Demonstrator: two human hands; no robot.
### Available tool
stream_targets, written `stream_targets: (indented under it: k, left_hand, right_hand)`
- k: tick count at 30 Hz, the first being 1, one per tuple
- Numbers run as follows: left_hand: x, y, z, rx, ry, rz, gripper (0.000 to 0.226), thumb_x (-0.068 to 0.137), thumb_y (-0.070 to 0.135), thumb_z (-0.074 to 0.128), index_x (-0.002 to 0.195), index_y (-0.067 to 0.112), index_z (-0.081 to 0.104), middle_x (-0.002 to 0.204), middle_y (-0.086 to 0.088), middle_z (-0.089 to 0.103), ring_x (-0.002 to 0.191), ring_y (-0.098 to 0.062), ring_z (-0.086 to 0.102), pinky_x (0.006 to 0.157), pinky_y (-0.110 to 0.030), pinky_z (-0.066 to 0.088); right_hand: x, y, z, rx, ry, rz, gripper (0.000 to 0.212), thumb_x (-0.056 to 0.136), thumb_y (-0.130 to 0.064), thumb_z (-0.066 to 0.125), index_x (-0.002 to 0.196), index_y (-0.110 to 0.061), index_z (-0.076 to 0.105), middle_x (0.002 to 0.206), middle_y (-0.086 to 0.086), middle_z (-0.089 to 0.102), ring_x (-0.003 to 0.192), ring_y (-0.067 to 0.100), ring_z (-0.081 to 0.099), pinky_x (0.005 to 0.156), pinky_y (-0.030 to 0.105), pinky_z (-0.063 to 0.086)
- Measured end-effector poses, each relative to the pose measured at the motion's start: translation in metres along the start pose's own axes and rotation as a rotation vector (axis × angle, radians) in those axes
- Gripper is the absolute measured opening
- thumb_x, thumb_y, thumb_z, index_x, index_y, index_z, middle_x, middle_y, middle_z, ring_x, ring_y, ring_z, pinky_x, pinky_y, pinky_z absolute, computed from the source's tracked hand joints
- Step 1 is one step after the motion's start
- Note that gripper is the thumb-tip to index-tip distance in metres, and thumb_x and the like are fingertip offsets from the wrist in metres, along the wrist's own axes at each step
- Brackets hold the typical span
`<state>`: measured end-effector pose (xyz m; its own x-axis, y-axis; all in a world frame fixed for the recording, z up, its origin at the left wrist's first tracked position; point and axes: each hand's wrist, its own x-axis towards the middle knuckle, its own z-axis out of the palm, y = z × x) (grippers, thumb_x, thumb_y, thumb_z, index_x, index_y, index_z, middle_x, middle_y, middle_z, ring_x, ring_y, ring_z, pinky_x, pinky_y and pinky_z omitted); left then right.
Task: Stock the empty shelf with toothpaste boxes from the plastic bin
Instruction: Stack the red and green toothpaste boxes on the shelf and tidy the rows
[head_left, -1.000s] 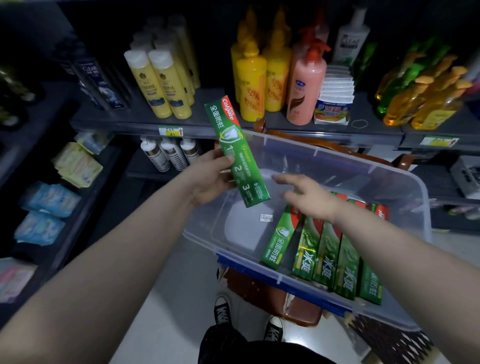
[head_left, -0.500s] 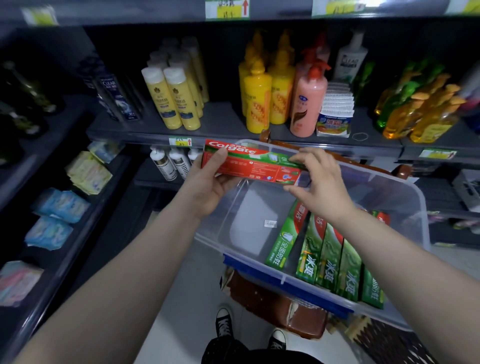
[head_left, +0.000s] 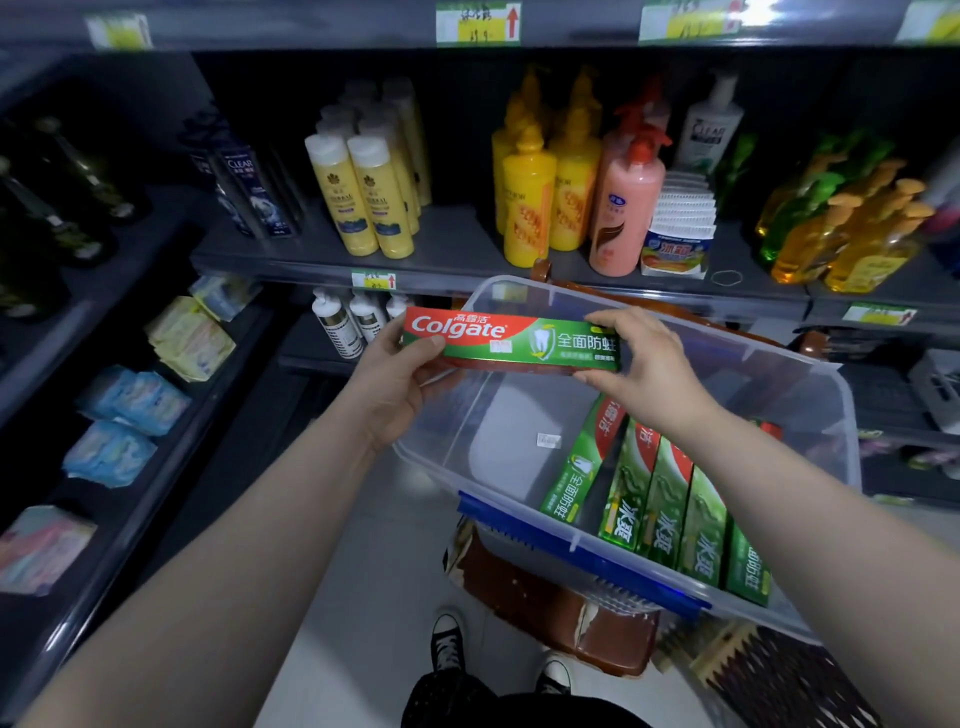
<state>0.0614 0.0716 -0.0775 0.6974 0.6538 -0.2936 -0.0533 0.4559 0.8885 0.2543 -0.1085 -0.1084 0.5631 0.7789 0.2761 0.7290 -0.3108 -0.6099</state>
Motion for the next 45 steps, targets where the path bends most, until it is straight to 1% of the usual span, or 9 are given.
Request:
stream_targets:
  k: [3, 8, 11, 20, 25, 30, 34, 41, 45]
  left_hand:
    - [0.002, -0.003, -0.003, 0.045, 0.128, 0.051, 0.044, 0.09, -0.005, 0.053, 0.129, 0.013, 0.042, 0.117, -0.012, 0.057, 0.092, -0.024, 0.065, 0.078, -0.038, 0.058]
    - [0.0, -0.008, -0.015, 0.099, 0.167, 0.106, 0.042, 0.09, -0.006, 0.053, 0.12, 0.021, 0.04, 0.114, -0.002, 0.056, 0.101, -0.022, 0.062, 0.079, -0.033, 0.058]
    - [-0.003, -0.011, -0.016, 0.068, 0.147, 0.105, 0.042, 0.091, -0.006, 0.051, 0.123, 0.017, 0.039, 0.113, -0.002, 0.056, 0.099, -0.02, 0.063, 0.079, -0.034, 0.058]
    - [-0.011, -0.001, -0.029, -0.004, 0.195, 0.149, 0.046, 0.091, -0.006, 0.05, 0.129, 0.015, 0.039, 0.117, -0.006, 0.056, 0.095, -0.02, 0.065, 0.082, -0.039, 0.057]
    - [-0.025, 0.035, -0.045, -0.054, 0.282, 0.35, 0.034, 0.09, -0.007, 0.048, 0.101, 0.025, 0.044, 0.112, -0.004, 0.054, 0.092, -0.019, 0.064, 0.076, -0.036, 0.058]
    - [-0.047, 0.069, -0.068, -0.12, 0.394, 0.507, 0.035, 0.091, -0.005, 0.048, 0.113, 0.022, 0.041, 0.108, -0.002, 0.057, 0.093, -0.018, 0.064, 0.082, -0.038, 0.057]
    - [-0.069, 0.082, -0.099, -0.12, 0.432, 0.533, 0.041, 0.09, -0.002, 0.05, 0.123, 0.019, 0.039, 0.12, -0.009, 0.053, 0.103, -0.026, 0.061, 0.08, -0.037, 0.056]
    - [-0.12, 0.109, -0.17, -0.182, 0.535, 0.594, 0.033, 0.093, -0.002, 0.048, 0.115, 0.021, 0.042, 0.112, -0.007, 0.055, 0.096, -0.021, 0.063, 0.076, -0.032, 0.058]
    - [-0.157, 0.135, -0.232, -0.178, 0.609, 0.642, 0.03, 0.095, 0.004, 0.048, 0.12, 0.017, 0.038, 0.119, -0.01, 0.052, 0.098, -0.023, 0.061, 0.081, -0.034, 0.057]
  right_hand:
    - [-0.004, 0.01, -0.002, -0.144, -0.125, 0.092, 0.079, 0.077, -0.026, 0.077, 0.144, -0.021, 0.035, 0.143, 0.007, 0.043, 0.131, 0.03, 0.036, 0.107, 0.044, 0.029]
    - [-0.023, 0.024, 0.008, -0.56, -0.721, -0.045, 0.07, 0.078, -0.037, 0.072, 0.141, -0.032, 0.041, 0.149, -0.002, 0.035, 0.134, 0.026, 0.028, 0.108, 0.041, 0.023]
    - [-0.024, 0.021, 0.023, -0.629, -0.852, -0.1, 0.065, 0.08, -0.038, 0.069, 0.139, -0.035, 0.043, 0.15, -0.003, 0.033, 0.137, 0.025, 0.026, 0.112, 0.041, 0.016]
    - [0.0, 0.022, 0.041, -0.603, -0.695, -0.176, 0.047, 0.081, -0.029, 0.065, 0.126, -0.03, 0.054, 0.128, -0.002, 0.054, 0.122, 0.024, 0.043, 0.105, 0.037, 0.026]
    - [0.031, -0.006, 0.003, 0.182, -0.5, 0.145, 0.032, 0.081, -0.02, 0.075, 0.11, -0.018, 0.063, 0.097, -0.002, 0.067, 0.093, 0.016, 0.061, 0.085, 0.029, 0.047]
    - [0.05, -0.053, -0.014, 0.594, -0.51, 0.211, 0.025, 0.089, -0.015, 0.061, 0.111, -0.002, 0.065, 0.086, 0.005, 0.07, 0.072, 0.006, 0.064, 0.071, 0.018, 0.051]
    - [0.061, -0.094, -0.006, 0.662, -0.551, 0.172, 0.02, 0.093, -0.015, 0.055, 0.107, -0.007, 0.066, 0.073, -0.009, 0.072, 0.066, 0.002, 0.064, 0.066, 0.017, 0.052]
    - [0.082, -0.194, 0.034, 0.643, -0.608, 0.08, 0.032, 0.071, -0.04, 0.065, 0.094, -0.018, 0.071, 0.086, 0.002, 0.073, 0.08, 0.017, 0.065, 0.079, 0.03, 0.052]
    - [0.097, -0.269, 0.077, 0.668, -0.649, 0.002, 0.027, 0.078, -0.03, 0.068, 0.098, -0.012, 0.071, 0.08, 0.001, 0.073, 0.072, 0.013, 0.065, 0.074, 0.031, 0.049]
